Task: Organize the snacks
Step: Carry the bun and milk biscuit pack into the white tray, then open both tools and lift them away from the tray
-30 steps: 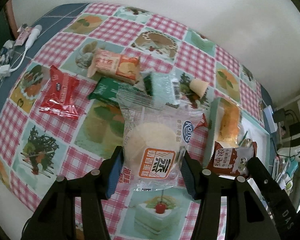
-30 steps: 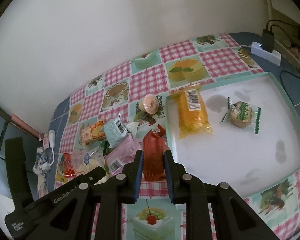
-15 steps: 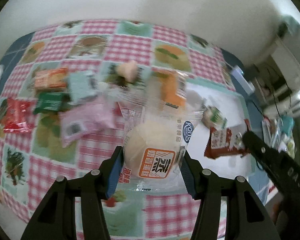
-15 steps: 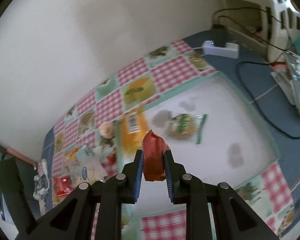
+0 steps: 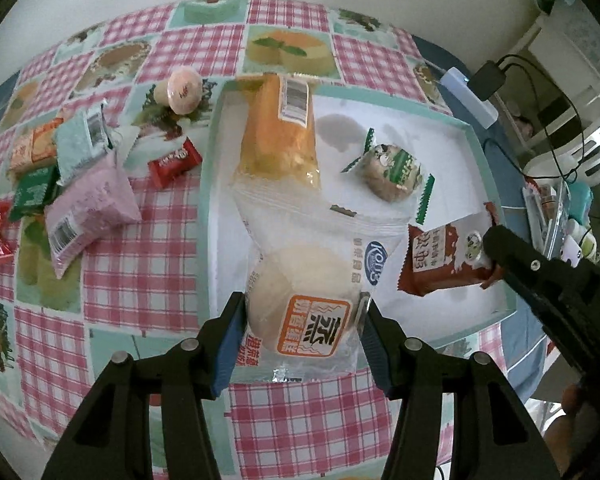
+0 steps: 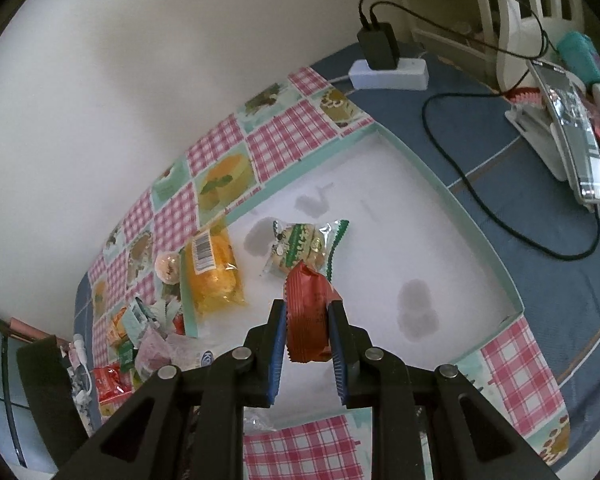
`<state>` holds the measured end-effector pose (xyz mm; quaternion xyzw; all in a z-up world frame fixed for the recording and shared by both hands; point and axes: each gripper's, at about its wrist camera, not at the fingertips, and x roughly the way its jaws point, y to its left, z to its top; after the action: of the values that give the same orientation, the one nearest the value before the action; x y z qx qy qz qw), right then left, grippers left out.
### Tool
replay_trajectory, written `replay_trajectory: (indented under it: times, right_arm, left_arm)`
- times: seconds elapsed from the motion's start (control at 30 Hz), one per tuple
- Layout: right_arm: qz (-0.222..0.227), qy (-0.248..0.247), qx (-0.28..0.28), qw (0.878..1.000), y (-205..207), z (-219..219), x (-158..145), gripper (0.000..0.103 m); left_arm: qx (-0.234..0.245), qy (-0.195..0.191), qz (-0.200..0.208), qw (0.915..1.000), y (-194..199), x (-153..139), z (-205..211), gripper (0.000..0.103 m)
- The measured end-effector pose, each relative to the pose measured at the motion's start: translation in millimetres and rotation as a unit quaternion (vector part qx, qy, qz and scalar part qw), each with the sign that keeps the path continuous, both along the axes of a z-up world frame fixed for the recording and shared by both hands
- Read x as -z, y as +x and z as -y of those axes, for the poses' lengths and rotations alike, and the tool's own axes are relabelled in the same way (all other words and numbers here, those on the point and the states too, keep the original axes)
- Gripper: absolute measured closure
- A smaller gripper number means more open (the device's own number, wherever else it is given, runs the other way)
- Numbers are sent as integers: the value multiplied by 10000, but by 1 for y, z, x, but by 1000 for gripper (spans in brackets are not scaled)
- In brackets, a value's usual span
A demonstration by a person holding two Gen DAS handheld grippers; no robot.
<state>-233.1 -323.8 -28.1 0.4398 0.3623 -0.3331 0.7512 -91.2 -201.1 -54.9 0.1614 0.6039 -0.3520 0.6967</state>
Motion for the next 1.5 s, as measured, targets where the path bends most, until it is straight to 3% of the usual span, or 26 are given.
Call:
replay_trajectory:
  times: [0.17,0.3,0.6,0.67,1.0,1.13,1.2,1.27,1.5]
  right_arm:
    - [-80,238,63,9997,-2,4,14,80]
    - [-35,288,135,9995,-6,7,16,80]
    - [-169,247,460,9985,-21,16,17,79]
    - [-211,222,554,9980,-26,19,17,79]
    - [-609,99,679,9958,-30,21,20,78]
    - [-844,9,533,9950,-21,17,22,78]
    - [-985,-85,409,9943,-14,13,23,70]
    - [-1164,-215,212,9927,-4,7,23,55]
    - [-1658,-528,-229,9845,20,-10,28,33]
  left_arm:
    - [7,25,-80,10000,0,5,0,46]
    - [19,-100,-13,9999,2,0,1,31]
    - [-88,-126,-19,9999,8,-4,-2,30]
    - [-134,-156,-7,9998,11,-7,-6,25]
    - [-676,-36,135,9976,36,-10,-26,21]
    - [-1022,146,268,9943,54,-7,-42,9]
    - [-1200,207,294,9921,64,-5,-51,8]
    - [-1357,292,311,9898,73,-3,-59,8]
    - [-1794,633,266,9814,95,9,-84,5]
